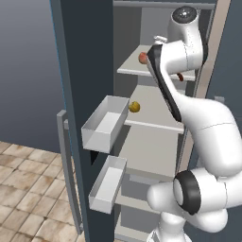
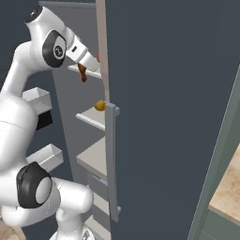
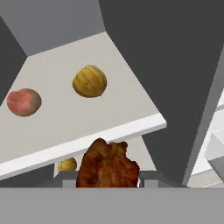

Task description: Take the chicken drumstick and squash from the second highest rack and move them to the highest rack where the peach and squash are located, to maximize freezer space. Close the freezer door after rearranging.

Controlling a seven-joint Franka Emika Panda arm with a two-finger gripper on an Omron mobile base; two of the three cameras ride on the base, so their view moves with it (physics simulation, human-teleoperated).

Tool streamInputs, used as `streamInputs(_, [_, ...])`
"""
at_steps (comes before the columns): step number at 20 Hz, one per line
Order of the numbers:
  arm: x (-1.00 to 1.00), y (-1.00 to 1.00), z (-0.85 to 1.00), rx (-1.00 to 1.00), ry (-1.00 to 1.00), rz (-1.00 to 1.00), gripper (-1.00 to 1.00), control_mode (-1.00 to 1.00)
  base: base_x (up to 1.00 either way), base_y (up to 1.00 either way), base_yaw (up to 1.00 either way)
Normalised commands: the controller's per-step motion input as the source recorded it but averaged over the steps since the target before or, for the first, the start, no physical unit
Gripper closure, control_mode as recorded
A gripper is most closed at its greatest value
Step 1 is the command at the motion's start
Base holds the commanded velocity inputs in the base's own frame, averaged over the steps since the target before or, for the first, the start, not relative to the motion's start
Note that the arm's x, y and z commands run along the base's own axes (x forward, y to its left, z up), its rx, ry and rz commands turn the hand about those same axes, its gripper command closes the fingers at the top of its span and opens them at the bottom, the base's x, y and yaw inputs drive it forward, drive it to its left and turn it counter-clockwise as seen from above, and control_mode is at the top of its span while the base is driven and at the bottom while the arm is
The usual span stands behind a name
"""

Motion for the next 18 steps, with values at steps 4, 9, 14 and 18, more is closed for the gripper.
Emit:
streamInputs(4, [0.65, 0.00, -0.29, 0.00, 0.00, 0.00, 1.00, -1.00, 0.00, 0.00, 0.00])
streamInputs(9, [0.68, 0.00, -0.28, 0.00, 0.00, 0.00, 1.00, -1.00, 0.00, 0.00, 0.00])
streamInputs(14, [0.64, -0.01, -0.06, 0.00, 0.00, 0.00, 1.00, -1.00, 0.00, 0.00, 0.00])
streamInputs(18, [0.59, -0.07, 0.00, 0.00, 0.07, 0.06, 1.00, -1.00, 0.00, 0.00, 0.00])
